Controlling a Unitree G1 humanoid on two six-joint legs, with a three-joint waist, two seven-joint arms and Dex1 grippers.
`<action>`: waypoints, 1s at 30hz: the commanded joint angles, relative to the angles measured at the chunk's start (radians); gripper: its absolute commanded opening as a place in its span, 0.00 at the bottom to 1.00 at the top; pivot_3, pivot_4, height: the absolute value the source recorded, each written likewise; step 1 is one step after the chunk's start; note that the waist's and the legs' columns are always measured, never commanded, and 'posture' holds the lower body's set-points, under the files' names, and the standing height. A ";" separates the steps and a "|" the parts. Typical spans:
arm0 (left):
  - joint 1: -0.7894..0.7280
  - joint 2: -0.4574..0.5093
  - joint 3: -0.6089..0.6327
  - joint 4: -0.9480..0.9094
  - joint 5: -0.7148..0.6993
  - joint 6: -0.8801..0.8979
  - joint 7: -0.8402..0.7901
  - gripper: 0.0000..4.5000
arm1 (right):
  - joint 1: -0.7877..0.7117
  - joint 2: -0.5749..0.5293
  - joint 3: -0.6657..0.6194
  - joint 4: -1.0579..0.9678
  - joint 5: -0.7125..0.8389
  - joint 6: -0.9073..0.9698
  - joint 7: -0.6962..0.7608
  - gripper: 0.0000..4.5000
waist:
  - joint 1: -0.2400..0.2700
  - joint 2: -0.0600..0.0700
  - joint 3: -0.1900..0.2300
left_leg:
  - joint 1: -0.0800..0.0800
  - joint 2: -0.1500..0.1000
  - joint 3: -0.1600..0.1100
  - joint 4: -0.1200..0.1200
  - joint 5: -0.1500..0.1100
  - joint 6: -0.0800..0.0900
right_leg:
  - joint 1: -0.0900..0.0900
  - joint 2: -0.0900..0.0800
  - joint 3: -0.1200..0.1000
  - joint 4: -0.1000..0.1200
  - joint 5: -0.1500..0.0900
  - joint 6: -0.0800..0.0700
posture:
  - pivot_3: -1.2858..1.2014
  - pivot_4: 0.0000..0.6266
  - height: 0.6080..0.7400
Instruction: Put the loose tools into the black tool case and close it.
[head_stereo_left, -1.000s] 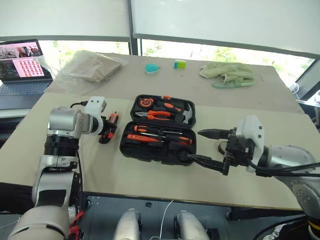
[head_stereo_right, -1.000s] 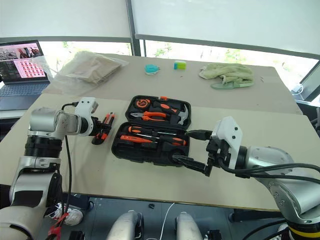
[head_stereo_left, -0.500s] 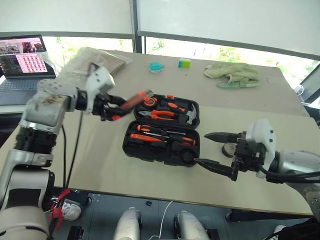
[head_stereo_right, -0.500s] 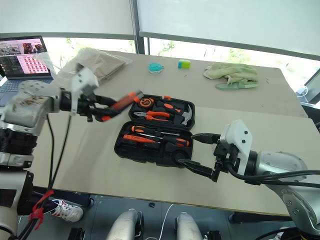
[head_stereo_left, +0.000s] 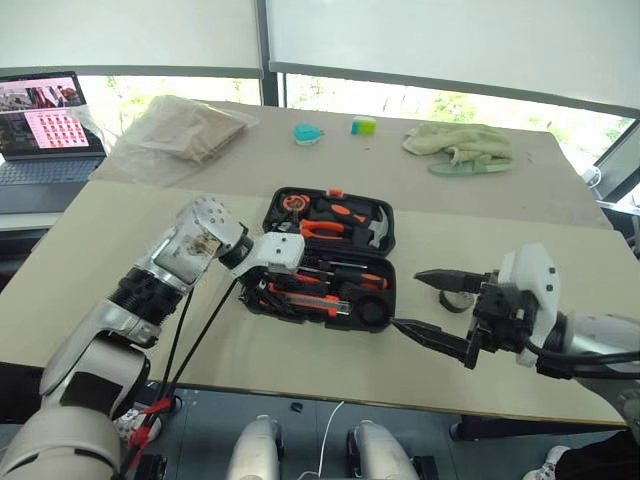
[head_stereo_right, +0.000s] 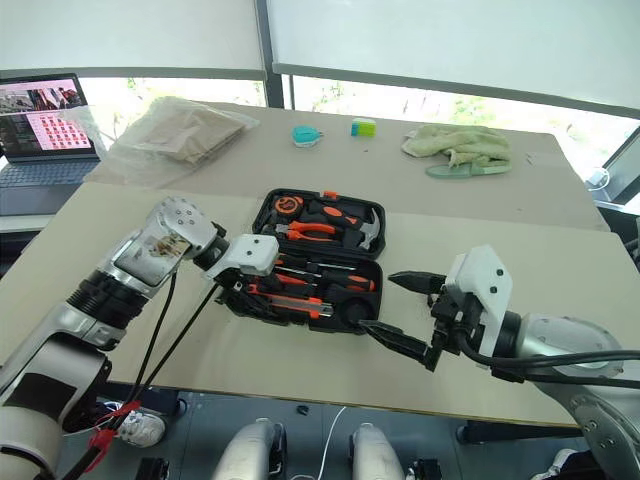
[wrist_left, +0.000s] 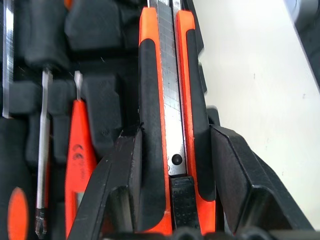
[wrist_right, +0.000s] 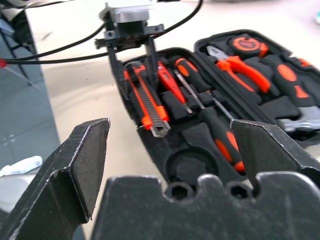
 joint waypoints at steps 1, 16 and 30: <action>-0.016 -0.009 0.005 0.023 0.031 -0.008 0.000 0.64 | 0.006 -0.007 -0.037 -0.036 0.028 0.000 -0.016 1.00 | 0.000 0.000 0.000 | 0.000 0.000 0.000 0.000 0.000 0.000 | 0.000 0.000 0.000 0.000 0.000 0.000 | 0.52 0.24 1.00; -0.044 -0.003 0.123 0.059 -0.058 0.034 -0.017 0.65 | -0.001 -0.009 -0.011 -0.013 0.020 -0.012 -0.015 1.00 | 0.000 0.000 0.000 | 0.000 0.000 -0.001 0.001 0.000 0.000 | 0.000 0.000 0.000 0.001 0.000 0.000 | 0.52 0.24 1.00; 0.025 0.032 0.052 -0.007 -0.030 0.002 -0.028 0.01 | -0.015 -0.019 -0.003 0.002 0.012 -0.005 -0.011 1.00 | 0.000 0.000 0.000 | 0.000 0.000 0.000 0.001 0.000 0.000 | 0.000 0.000 0.000 0.001 0.000 0.000 | 0.52 0.24 1.00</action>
